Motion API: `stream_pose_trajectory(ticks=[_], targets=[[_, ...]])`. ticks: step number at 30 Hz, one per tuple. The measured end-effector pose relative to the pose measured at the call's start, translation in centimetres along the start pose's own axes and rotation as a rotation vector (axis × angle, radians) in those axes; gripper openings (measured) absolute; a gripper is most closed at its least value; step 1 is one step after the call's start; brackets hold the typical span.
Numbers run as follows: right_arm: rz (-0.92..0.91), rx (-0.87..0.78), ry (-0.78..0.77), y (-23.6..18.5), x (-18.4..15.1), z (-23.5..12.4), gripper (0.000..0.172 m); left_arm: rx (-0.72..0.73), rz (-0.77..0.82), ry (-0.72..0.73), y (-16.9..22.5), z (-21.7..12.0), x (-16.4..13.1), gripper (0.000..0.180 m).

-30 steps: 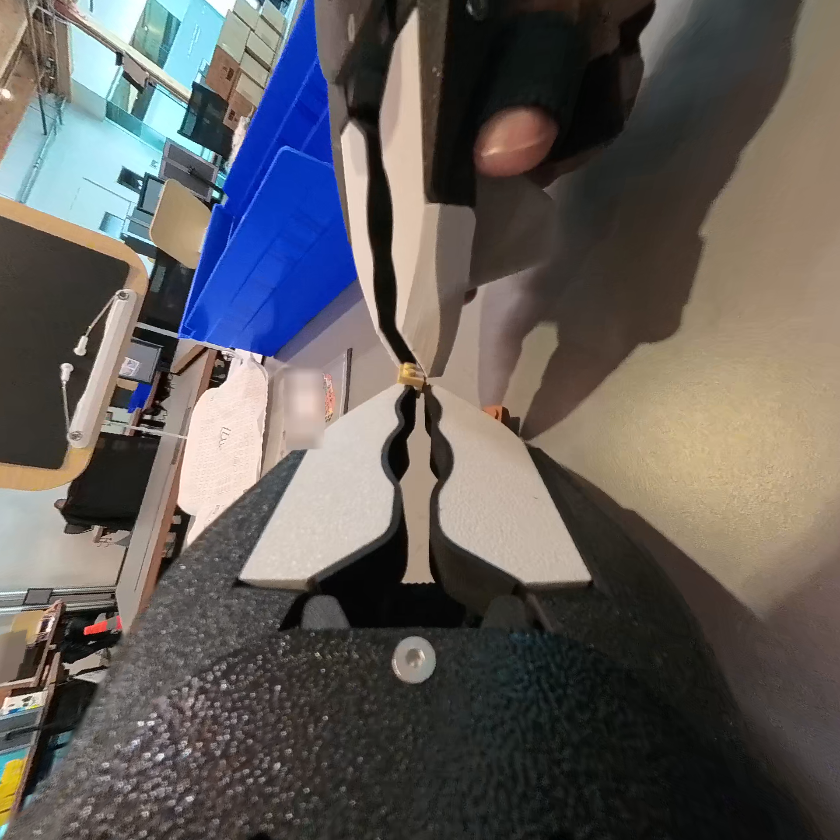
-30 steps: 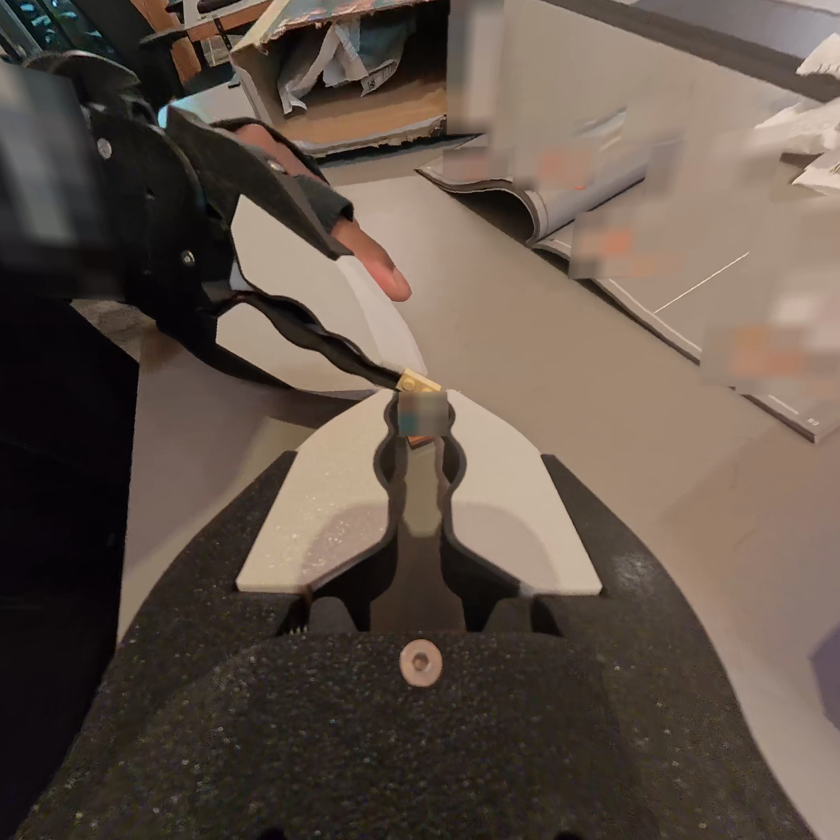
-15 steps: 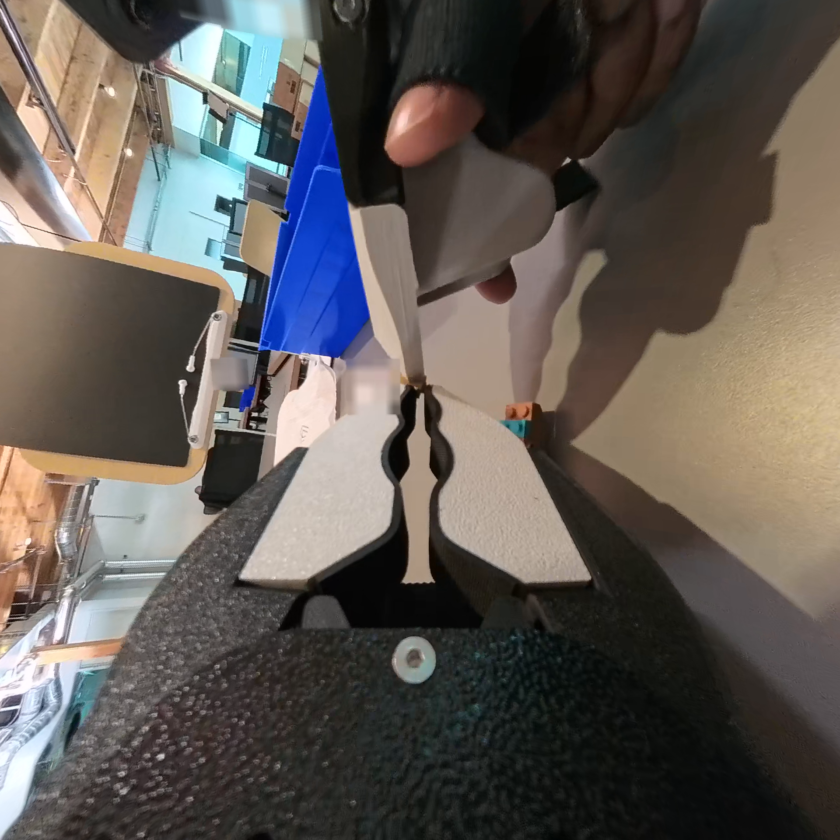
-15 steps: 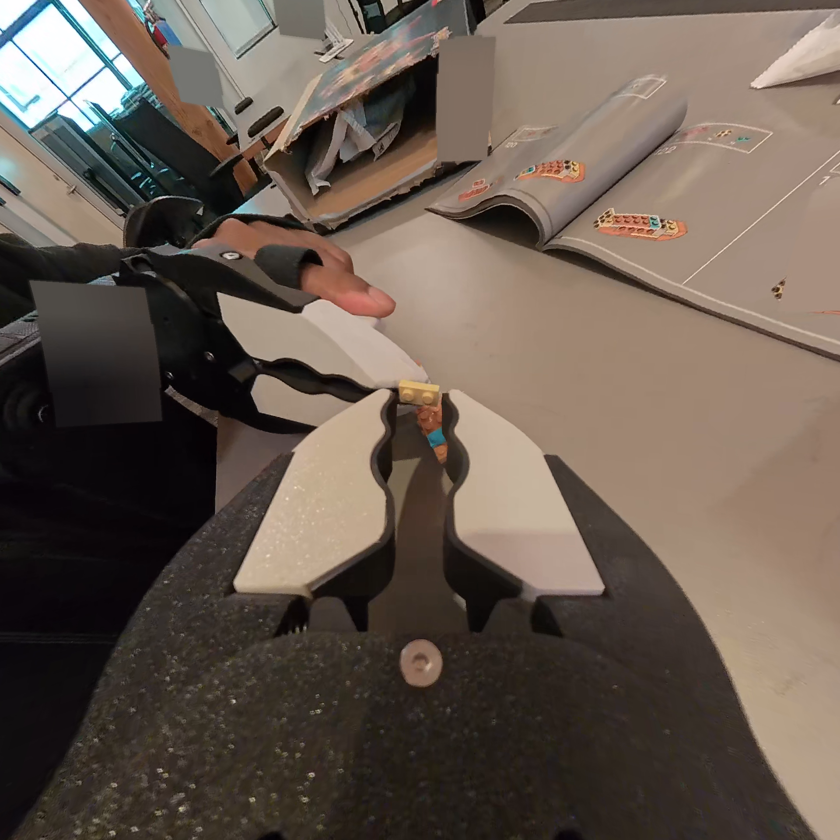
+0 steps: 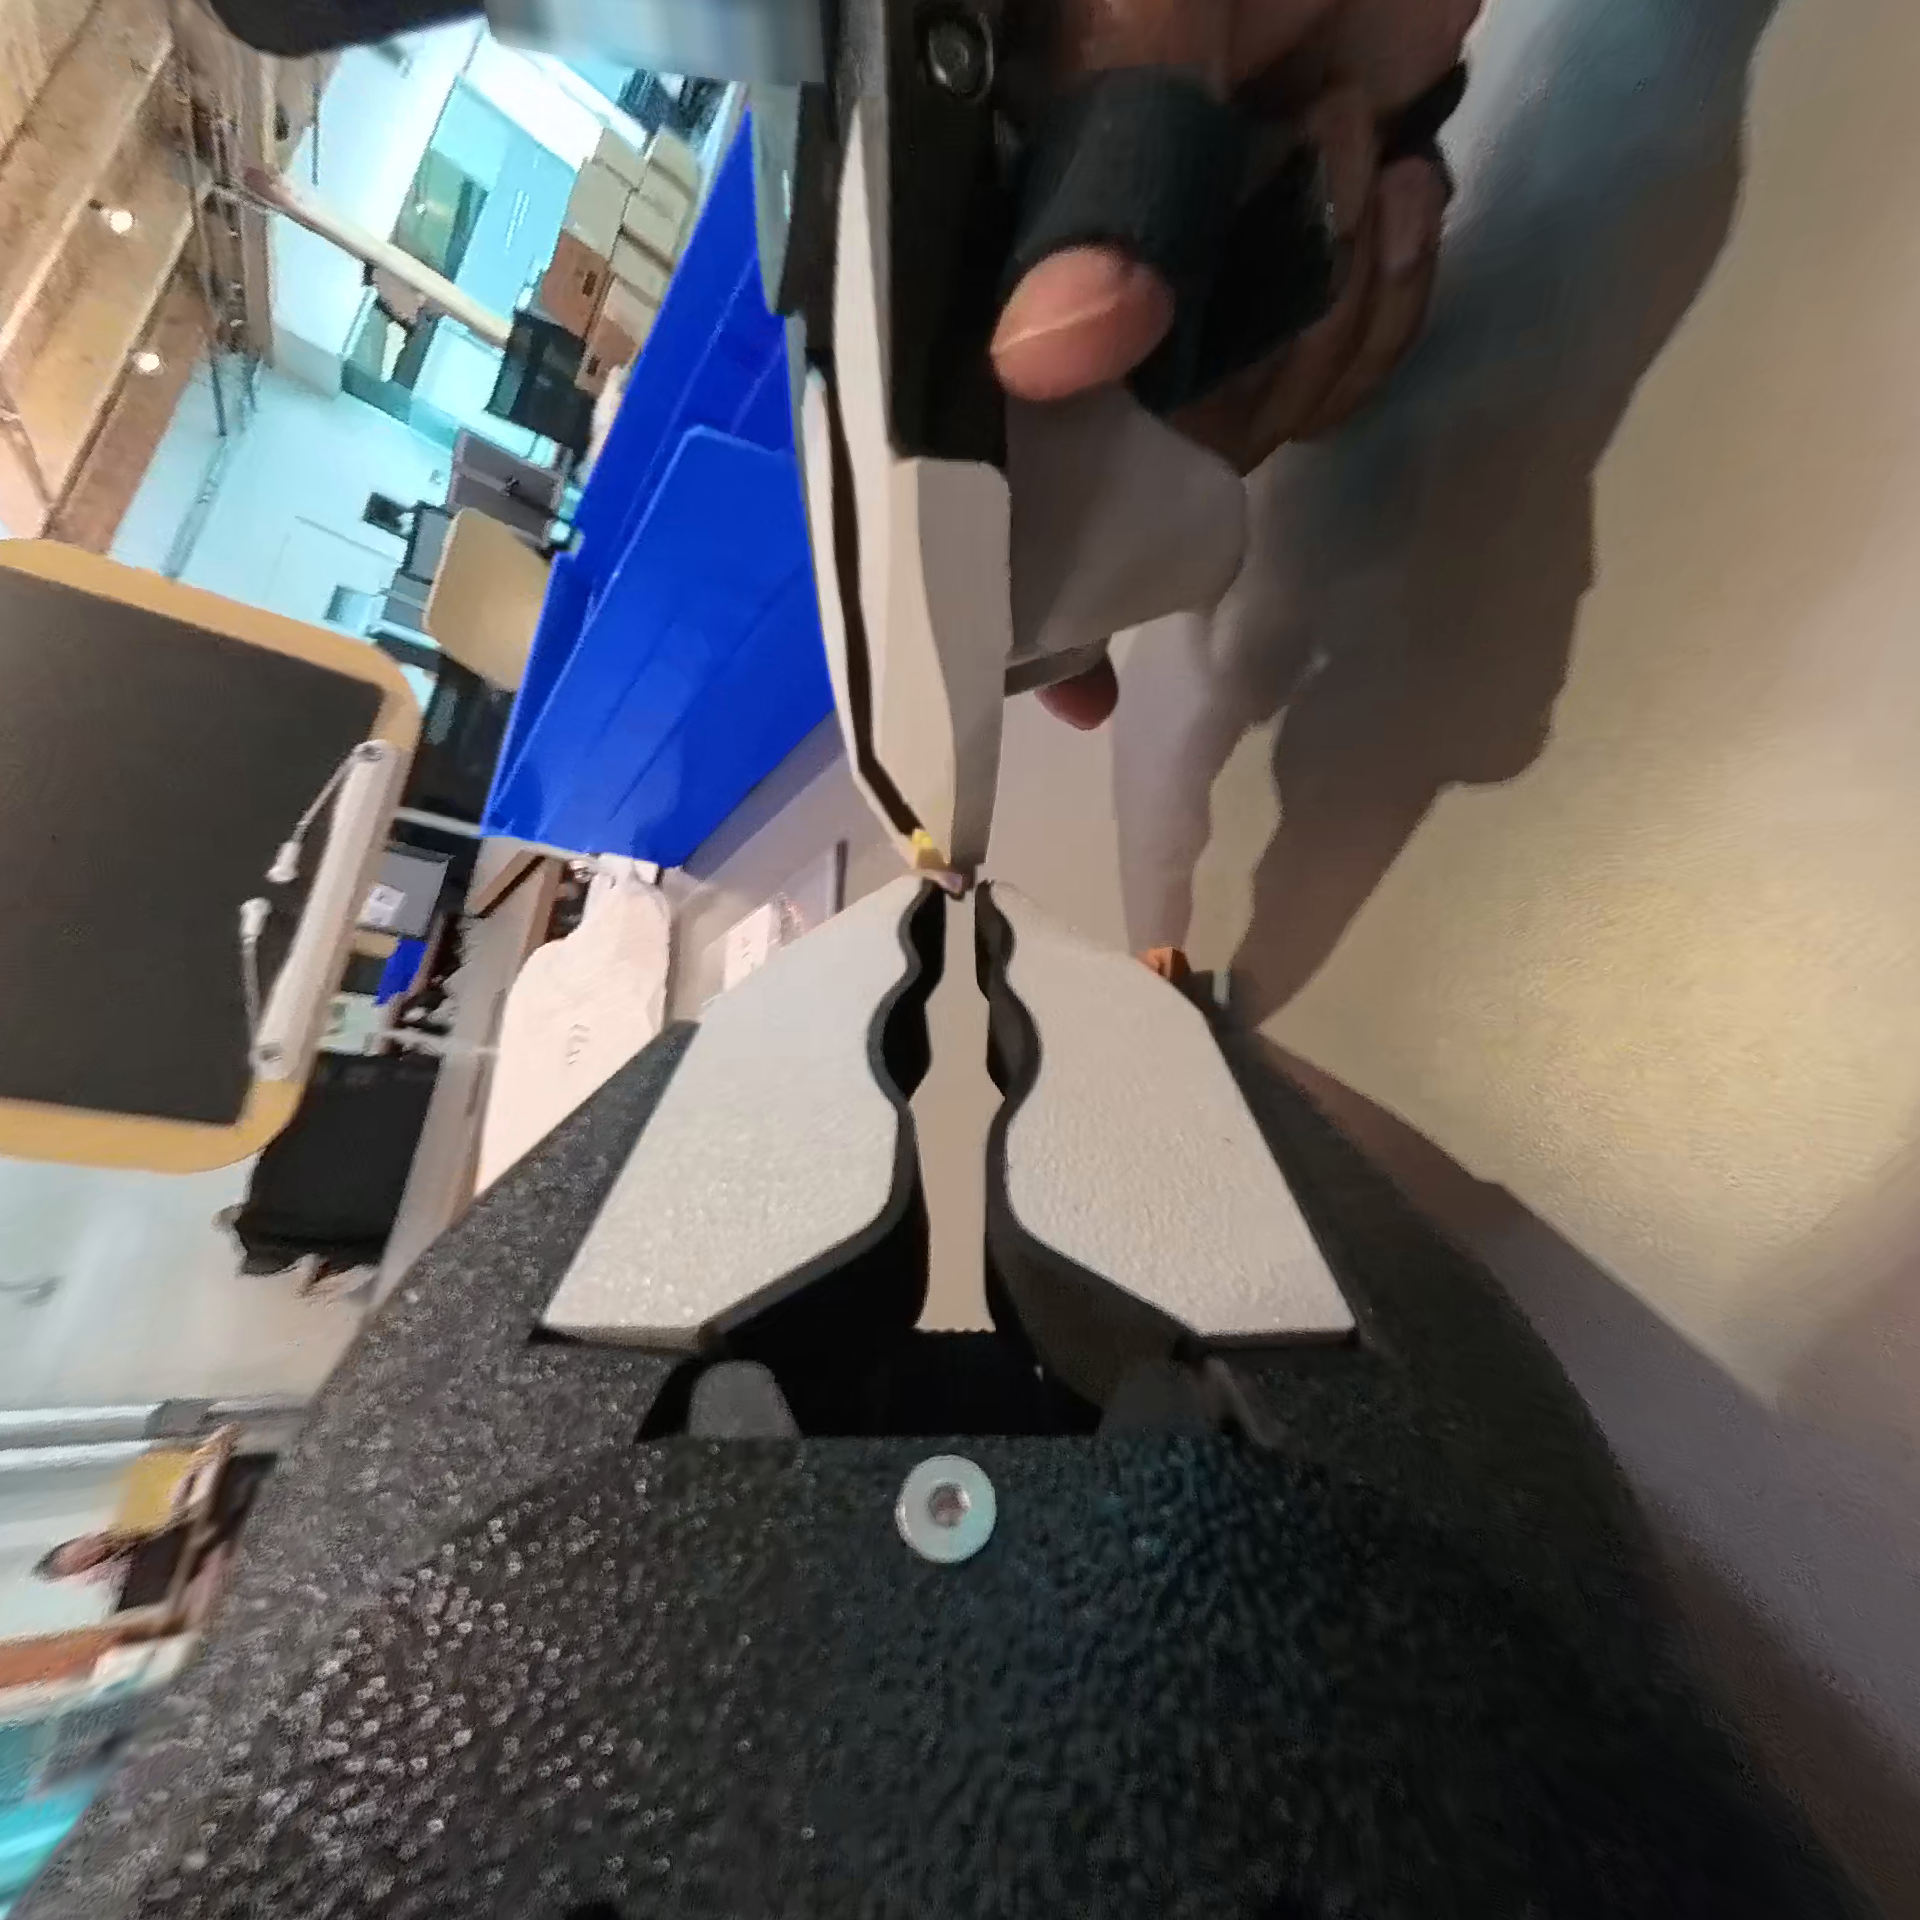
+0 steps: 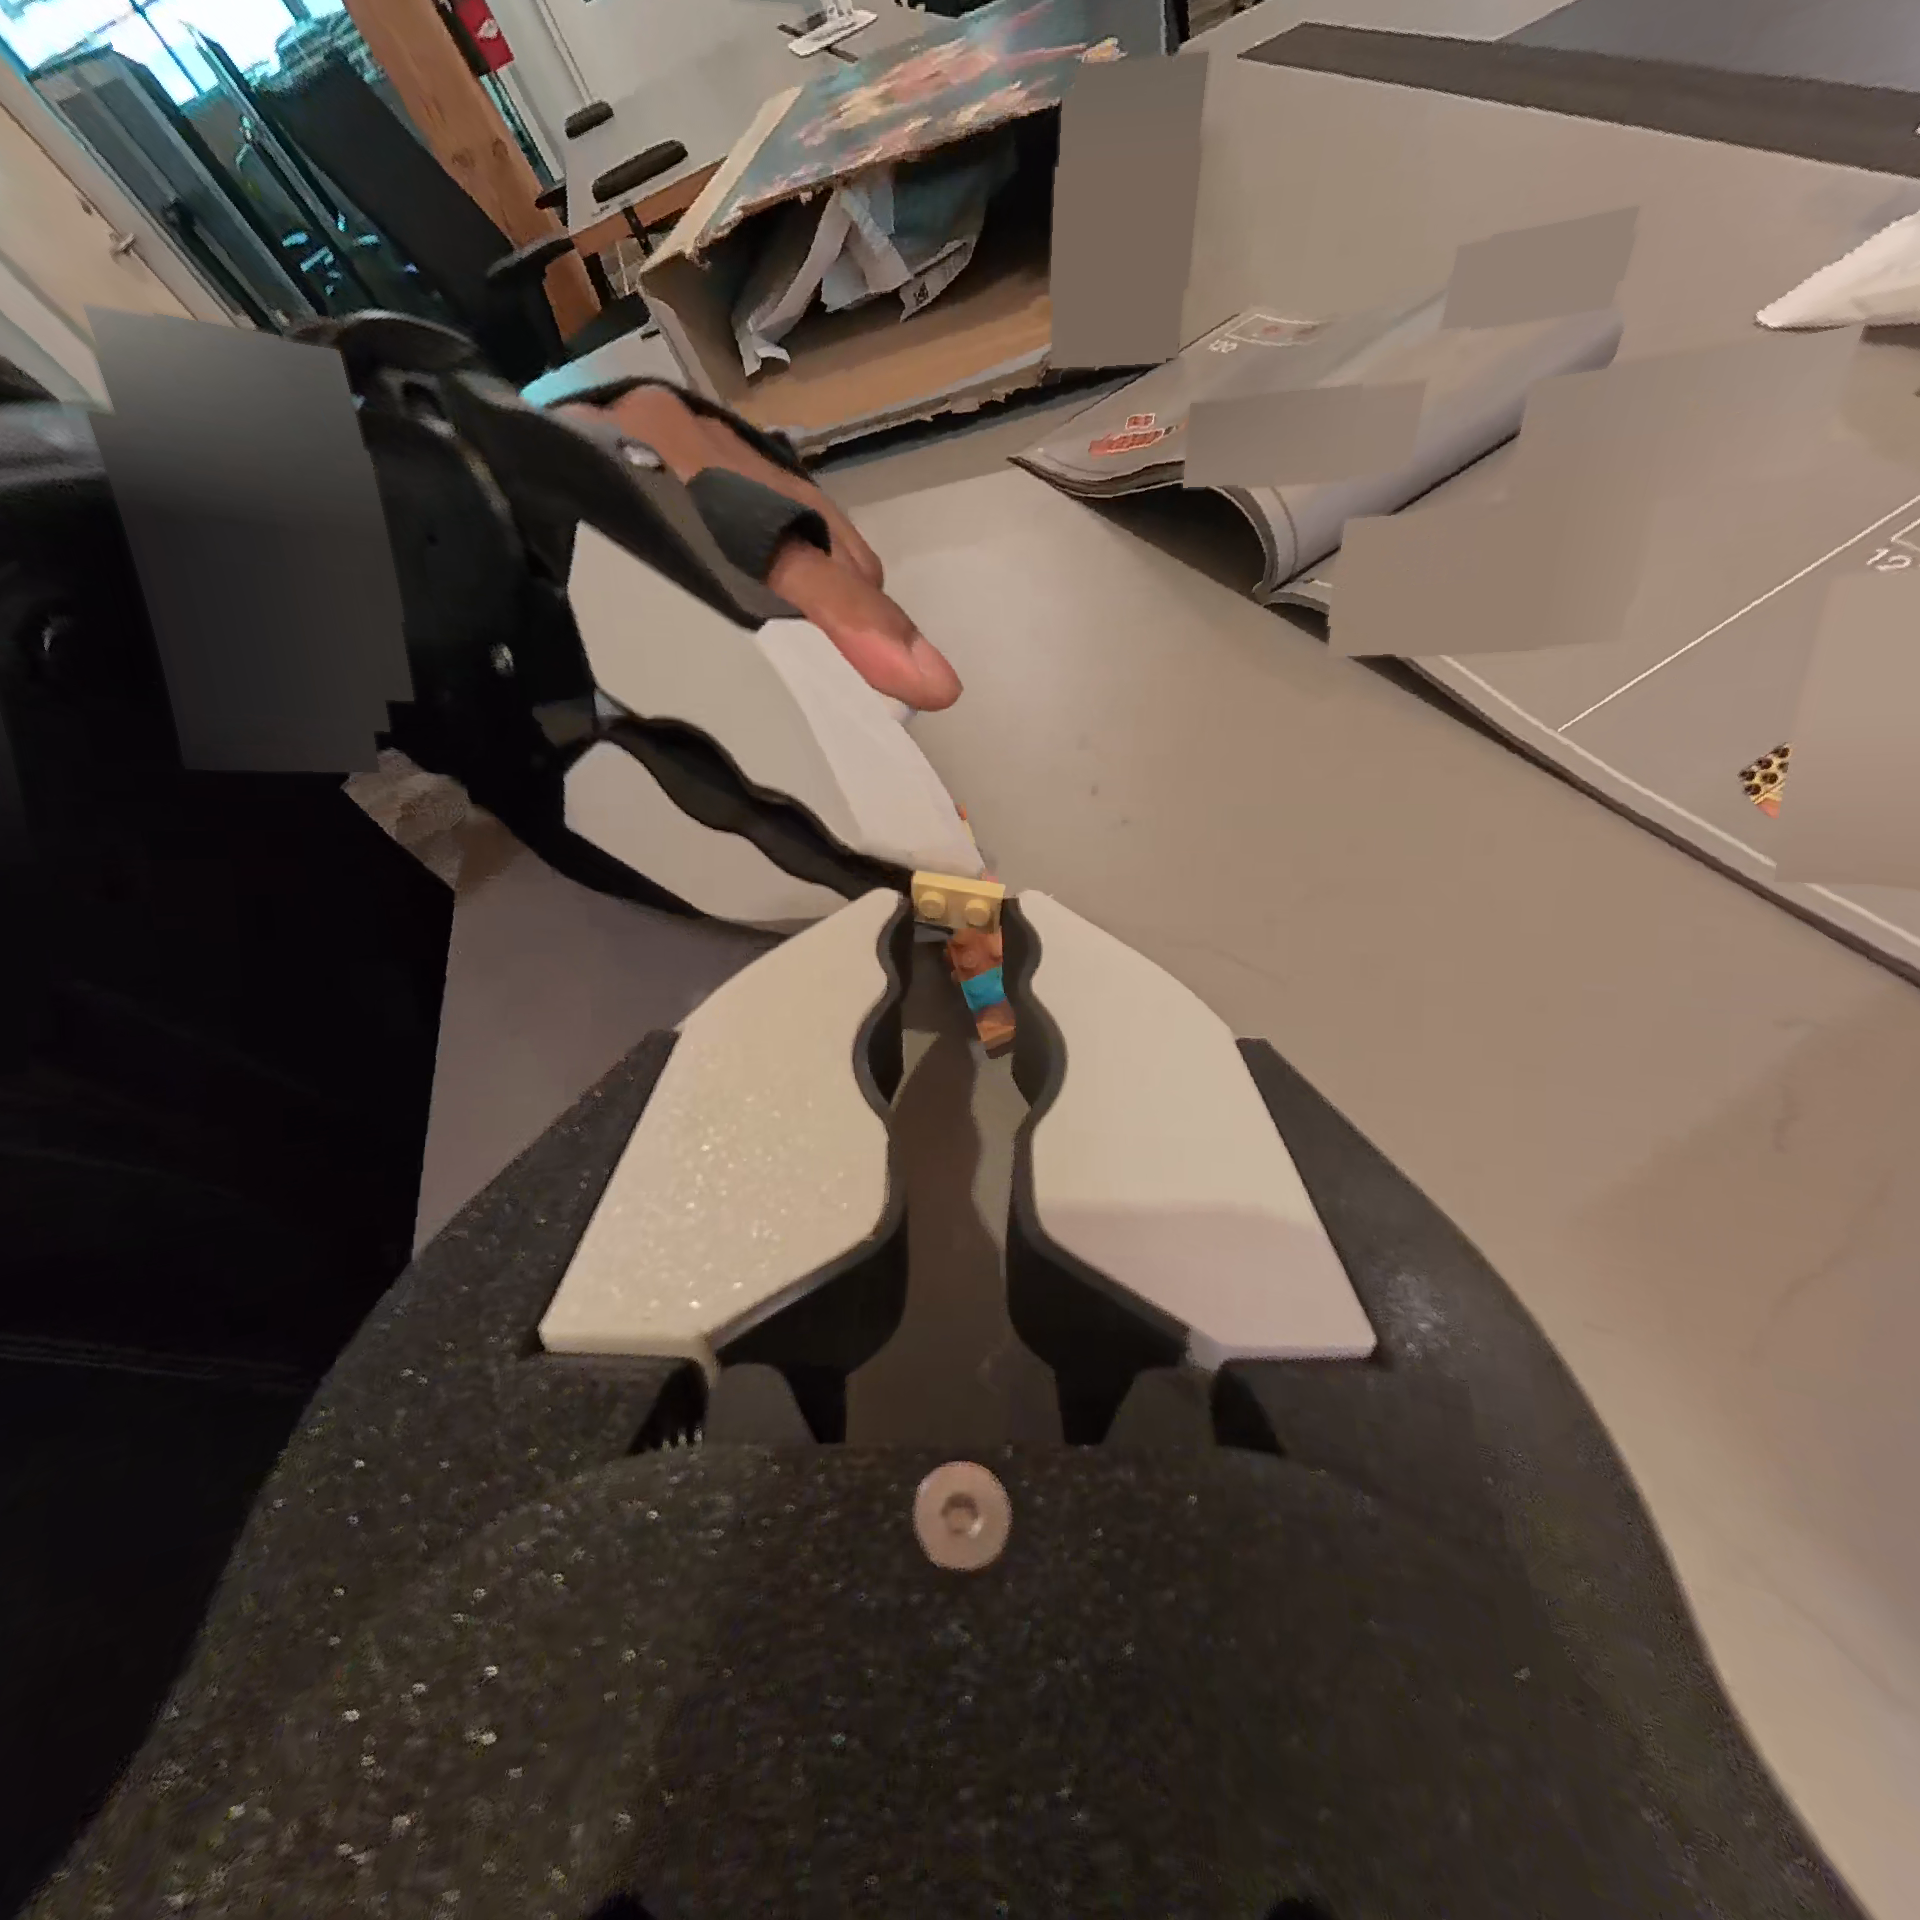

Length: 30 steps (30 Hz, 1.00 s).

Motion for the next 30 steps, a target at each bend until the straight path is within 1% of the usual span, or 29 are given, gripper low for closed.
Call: stream_pose_trajectory(ticks=[2, 3, 6, 9, 12, 16, 18, 19, 20, 21, 26, 30], targets=[[-0.032, -0.002, -0.024, 0.1, -0.1, -0.2, 0.016, -0.048, -0.041, 0.031, -0.1, -0.2, -0.3, 0.011], [-0.047, -0.001, -0.037, 0.1, -0.2, -0.3, 0.016, -0.091, -0.072, 0.032, -0.1, -0.2, -0.6, 0.015], [-0.074, -0.006, -0.071, 0.3, -0.5, -0.5, 0.016, -0.286, -0.206, 0.019, 0.9, -0.6, -1.9, 0.03], [-0.082, -0.004, -0.104, 0.4, -0.9, -0.5, 0.016, -0.388, -0.314, 0.012, 1.3, -0.7, -2.9, 0.037], [-0.086, 0.002, -0.141, 0.3, -1.5, -0.3, 0.016, -0.465, -0.33, -0.025, 2.4, -0.7, -3.5, 0.04], [-0.093, 0.011, -0.19, 0.2, -2.4, 0.1, 0.016, -0.508, -0.334, -0.099, 3.5, -0.2, -3.9, 0.039], [-0.102, 0.013, -0.213, 0.2, -2.7, 0.2, 0.016, -0.513, -0.374, -0.115, 3.5, 0.0, -3.8, 0.036], [-0.107, 0.011, -0.225, 0.2, -2.9, 0.3, 0.016, -0.517, -0.387, -0.121, 3.6, 0.1, -3.8, 0.034], [-0.115, 0.009, -0.239, 0.3, -3.1, 0.3, 0.016, -0.531, -0.399, -0.126, 3.8, 0.1, -3.7, 0.025], [-0.127, 0.004, -0.253, 0.3, -3.3, 0.3, 0.016, -0.543, -0.417, -0.129, 3.9, 0.1, -3.7, 0.02], [-0.183, -0.017, -0.334, 0.4, -4.1, 0.3, 0.016, -0.543, -0.447, -0.123, 4.0, 0.2, -3.4, 0.02], [-0.211, -0.019, -0.384, 0.4, -4.5, 0.2, 0.016, -0.536, -0.432, -0.105, 4.1, 0.3, -3.0, 0.02]])
Point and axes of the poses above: each gripper's, where its closed fingertips meet, z out along the fingers, x out of its top, y = z × x across the jaws, the point moved 1 cm from there along -z, back along the fingers, and after that the axes turned 3 degrees about y, right-handed, at the moved point
